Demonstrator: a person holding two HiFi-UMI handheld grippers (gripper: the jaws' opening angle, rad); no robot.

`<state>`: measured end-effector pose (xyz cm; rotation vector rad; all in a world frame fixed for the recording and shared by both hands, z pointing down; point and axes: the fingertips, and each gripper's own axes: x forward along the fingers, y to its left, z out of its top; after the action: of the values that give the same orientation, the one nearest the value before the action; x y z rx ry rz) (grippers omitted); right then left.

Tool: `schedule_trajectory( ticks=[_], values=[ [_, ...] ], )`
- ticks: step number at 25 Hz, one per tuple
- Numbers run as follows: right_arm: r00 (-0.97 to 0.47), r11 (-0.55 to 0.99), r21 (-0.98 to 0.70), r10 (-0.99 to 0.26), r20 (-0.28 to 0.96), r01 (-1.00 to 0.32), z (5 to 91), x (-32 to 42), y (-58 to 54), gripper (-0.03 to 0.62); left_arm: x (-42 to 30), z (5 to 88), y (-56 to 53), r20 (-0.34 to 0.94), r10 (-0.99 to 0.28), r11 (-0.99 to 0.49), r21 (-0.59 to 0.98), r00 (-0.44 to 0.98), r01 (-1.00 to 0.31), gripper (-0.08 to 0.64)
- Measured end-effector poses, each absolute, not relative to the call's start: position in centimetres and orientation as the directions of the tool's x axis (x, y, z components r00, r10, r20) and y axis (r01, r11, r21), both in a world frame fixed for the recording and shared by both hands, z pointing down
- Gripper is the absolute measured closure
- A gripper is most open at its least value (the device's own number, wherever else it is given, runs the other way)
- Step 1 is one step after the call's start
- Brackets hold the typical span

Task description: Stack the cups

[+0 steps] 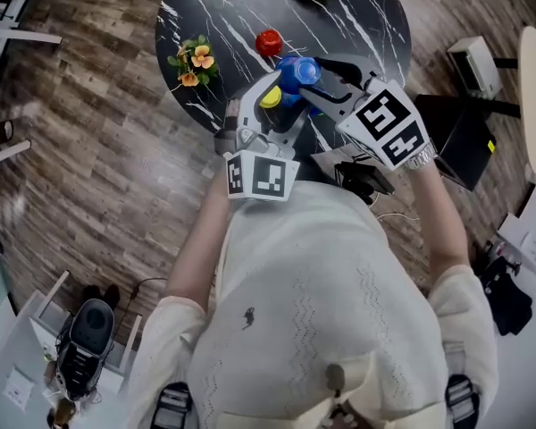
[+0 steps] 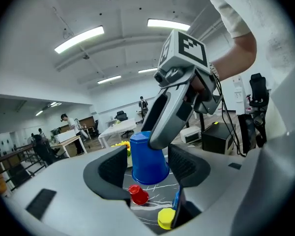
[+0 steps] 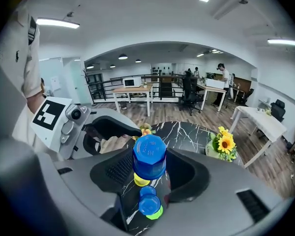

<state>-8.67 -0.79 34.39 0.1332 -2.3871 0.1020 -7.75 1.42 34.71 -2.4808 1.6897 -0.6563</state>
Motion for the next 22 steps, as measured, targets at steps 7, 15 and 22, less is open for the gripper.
schedule_trajectory(
  ticks=[7, 15, 22],
  values=[
    [-0.717, 0.992, -0.025, -0.069, 0.694, -0.120, 33.9, -9.7, 0.4, 0.374, -8.2, 34.7, 1.5, 0.292, -0.902, -0.404, -0.309, 0.318, -0.861, 0.290],
    [-0.730, 0.992, -0.038, -0.065, 0.680, -0.124, 33.8, -10.0, 0.4, 0.370, -8.7, 34.7, 1.2, 0.269, -0.911, -0.387, -0.296, 0.313, -0.873, 0.302],
    [-0.792, 0.981, -0.083, -0.090, 0.604, -0.175, 32.9, -8.2, -0.4, 0.365, -10.8, 36.6, 1.1, 0.289, -0.913, -0.345, -0.176, 0.287, -0.922, 0.307]
  ],
)
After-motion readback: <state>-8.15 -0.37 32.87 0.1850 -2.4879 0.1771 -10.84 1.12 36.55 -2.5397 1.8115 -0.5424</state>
